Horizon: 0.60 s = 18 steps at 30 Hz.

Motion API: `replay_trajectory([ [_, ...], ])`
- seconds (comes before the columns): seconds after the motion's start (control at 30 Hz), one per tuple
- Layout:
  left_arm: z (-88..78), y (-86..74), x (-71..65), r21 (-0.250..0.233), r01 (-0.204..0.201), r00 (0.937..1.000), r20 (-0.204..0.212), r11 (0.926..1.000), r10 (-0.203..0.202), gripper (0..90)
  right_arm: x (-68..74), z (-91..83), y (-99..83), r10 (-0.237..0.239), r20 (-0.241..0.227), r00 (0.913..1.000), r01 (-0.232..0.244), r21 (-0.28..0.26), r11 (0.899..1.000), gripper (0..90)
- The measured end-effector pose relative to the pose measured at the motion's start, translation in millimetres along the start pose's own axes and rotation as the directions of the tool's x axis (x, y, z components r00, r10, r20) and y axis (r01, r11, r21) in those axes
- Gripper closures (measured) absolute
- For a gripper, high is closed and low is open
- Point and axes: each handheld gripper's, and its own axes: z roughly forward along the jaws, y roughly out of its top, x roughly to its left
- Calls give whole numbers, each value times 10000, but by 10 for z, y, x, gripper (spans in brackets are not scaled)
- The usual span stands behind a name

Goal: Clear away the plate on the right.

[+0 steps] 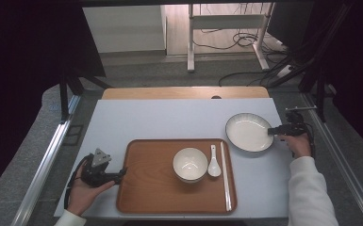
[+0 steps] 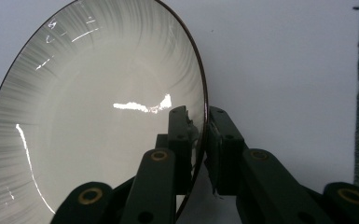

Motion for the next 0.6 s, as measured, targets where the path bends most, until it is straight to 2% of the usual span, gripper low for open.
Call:
replay_trajectory([
  [0.17, 1, -2, 5, 6, -2, 10000, -7, 10000, 2, 189, -1, 34, 17, 76, -79, 9999, -74, 199, 9998, 777],
  [0.37, -8, 0, 0, -18, -23, 10000, 2, 10000, 23, 189, 5, 29, 13, 203, -57, 9998, -202, 184, 9996, 795],
  [0.6, -4, 2, -2, -11, -31, 10000, 7, 10000, 31, 189, -46, 11, 4, 682, -382, 9969, -681, 54, 9977, 831],
])
